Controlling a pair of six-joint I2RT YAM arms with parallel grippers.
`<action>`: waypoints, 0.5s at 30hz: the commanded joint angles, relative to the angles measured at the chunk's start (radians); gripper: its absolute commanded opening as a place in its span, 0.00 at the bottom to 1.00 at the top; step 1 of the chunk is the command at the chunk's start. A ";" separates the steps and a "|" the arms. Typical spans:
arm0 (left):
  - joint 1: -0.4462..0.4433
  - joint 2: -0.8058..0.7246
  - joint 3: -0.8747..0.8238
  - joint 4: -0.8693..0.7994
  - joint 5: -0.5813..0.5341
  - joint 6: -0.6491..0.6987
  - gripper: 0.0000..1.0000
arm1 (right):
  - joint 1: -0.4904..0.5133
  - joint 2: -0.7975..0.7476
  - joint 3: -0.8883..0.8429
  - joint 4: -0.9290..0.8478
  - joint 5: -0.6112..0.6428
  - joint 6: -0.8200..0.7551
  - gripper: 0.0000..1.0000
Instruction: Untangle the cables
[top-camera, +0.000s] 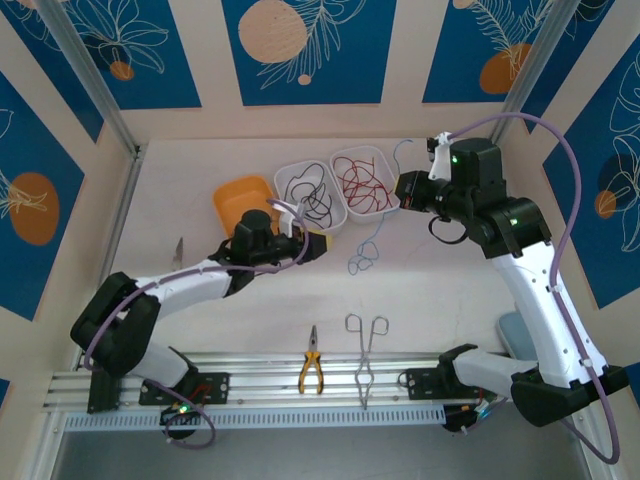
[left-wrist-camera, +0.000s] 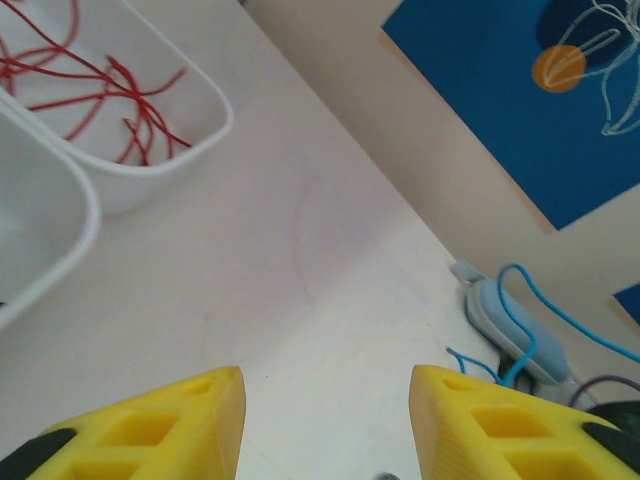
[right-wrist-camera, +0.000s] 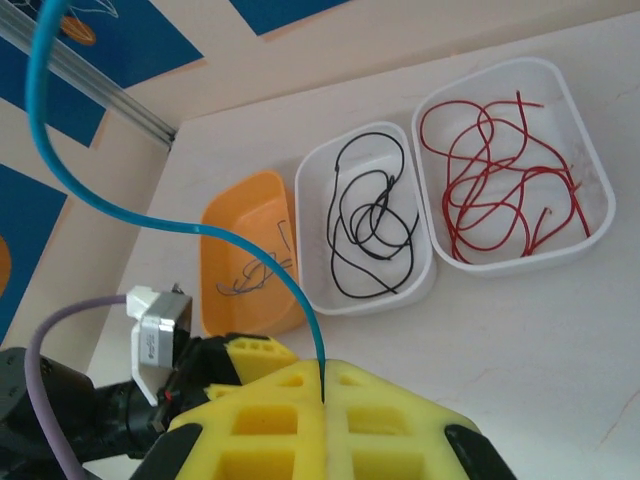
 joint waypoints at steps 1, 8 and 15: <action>-0.036 0.006 -0.017 0.063 0.062 -0.020 0.47 | 0.009 0.004 0.035 0.031 -0.029 -0.018 0.00; -0.097 0.028 -0.015 0.045 0.110 0.041 0.47 | 0.011 0.009 0.046 0.029 -0.026 -0.018 0.00; -0.124 0.103 0.035 0.050 0.096 0.048 0.47 | 0.014 0.017 0.049 0.040 -0.034 -0.015 0.00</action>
